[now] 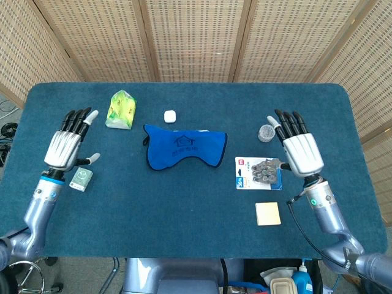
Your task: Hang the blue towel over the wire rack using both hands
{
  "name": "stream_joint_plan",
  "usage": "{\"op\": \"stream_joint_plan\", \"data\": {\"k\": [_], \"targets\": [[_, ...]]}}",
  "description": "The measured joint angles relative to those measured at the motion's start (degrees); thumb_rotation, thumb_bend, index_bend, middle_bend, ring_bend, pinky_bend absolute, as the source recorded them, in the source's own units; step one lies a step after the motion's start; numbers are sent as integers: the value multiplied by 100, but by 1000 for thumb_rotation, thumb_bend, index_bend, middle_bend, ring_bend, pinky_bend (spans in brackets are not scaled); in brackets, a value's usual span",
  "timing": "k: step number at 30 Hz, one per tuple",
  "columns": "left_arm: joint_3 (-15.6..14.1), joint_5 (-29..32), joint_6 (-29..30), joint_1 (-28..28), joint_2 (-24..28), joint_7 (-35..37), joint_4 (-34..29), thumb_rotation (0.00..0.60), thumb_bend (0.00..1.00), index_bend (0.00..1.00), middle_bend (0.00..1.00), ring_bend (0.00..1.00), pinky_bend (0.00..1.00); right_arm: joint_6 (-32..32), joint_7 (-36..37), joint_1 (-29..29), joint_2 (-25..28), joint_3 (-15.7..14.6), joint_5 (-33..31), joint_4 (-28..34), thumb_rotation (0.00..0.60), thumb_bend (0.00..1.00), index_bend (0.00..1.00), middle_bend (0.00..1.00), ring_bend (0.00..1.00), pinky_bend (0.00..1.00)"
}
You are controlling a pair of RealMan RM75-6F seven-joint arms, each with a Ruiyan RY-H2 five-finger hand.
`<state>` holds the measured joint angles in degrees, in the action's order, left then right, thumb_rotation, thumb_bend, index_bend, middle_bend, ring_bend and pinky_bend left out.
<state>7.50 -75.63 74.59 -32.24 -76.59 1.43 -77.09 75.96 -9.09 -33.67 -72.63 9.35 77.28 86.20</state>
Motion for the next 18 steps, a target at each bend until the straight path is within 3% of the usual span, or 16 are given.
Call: {"op": "stream_joint_plan", "data": {"k": [5, 12, 18], "targets": [[-126, 196, 642, 776, 474, -340, -986, 600, 181, 0, 0, 0, 0, 476, 17, 601, 272, -329, 149, 534, 600, 0, 0, 0, 0, 0], [-647, 25, 1693, 1838, 782, -848, -1945, 600, 183, 0, 0, 0, 0, 1288, -5, 1539, 559, -811, 486, 1258, 600, 0, 0, 0, 0, 0], [-1039, -443, 2203, 2392, 914, -1149, -2327, 600, 183, 0, 0, 0, 0, 1941, 34, 2138, 622, -1070, 986, 1452, 600, 0, 0, 0, 0, 0]]}}
